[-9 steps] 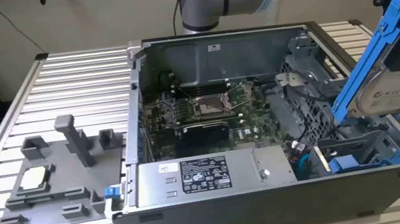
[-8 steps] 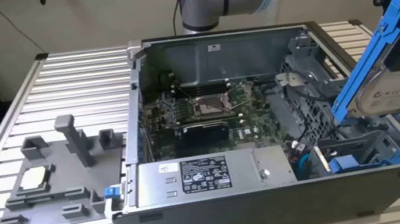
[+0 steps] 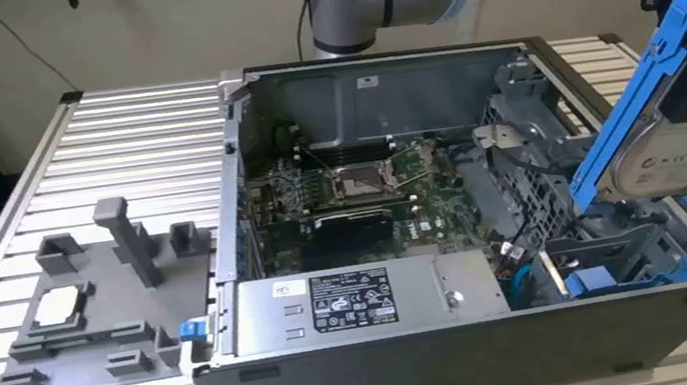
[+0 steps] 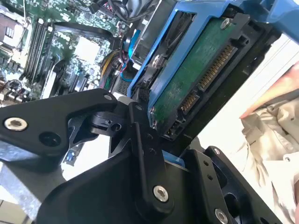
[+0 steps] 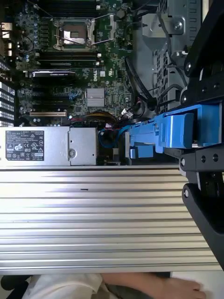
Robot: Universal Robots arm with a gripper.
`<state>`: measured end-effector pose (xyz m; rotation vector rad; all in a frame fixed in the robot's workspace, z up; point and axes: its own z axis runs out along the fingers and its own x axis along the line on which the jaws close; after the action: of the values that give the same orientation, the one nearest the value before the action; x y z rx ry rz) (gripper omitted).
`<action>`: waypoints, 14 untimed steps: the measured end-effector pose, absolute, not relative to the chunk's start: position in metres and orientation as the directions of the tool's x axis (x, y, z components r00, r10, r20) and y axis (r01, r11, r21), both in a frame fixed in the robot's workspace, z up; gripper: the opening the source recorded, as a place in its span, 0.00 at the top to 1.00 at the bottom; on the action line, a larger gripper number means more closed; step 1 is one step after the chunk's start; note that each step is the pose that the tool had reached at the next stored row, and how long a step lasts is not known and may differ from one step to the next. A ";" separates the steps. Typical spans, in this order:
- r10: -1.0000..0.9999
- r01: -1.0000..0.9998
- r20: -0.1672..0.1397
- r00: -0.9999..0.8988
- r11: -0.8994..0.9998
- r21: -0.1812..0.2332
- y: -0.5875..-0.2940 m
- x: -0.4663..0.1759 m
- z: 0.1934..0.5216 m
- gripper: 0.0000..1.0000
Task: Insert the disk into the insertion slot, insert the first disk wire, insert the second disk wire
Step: 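Insert the disk into the insertion slot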
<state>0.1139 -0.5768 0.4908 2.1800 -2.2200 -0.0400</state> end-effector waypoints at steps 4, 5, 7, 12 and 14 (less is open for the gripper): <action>-1.000 -0.999 0.003 -0.018 0.018 0.038 -0.577 0.114 0.490 0.67; -1.000 -0.999 0.003 -0.018 0.018 0.038 -0.577 0.114 0.490 0.67; -1.000 -0.999 0.003 -0.018 0.018 0.037 -0.577 0.114 0.489 0.67; -1.000 -0.999 0.003 -0.018 0.018 0.037 -0.577 0.114 0.487 0.67; -1.000 -0.999 0.003 -0.018 0.018 0.036 -0.577 0.114 0.485 0.67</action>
<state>0.1139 -0.5768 0.4852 2.1814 -2.2215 -0.0369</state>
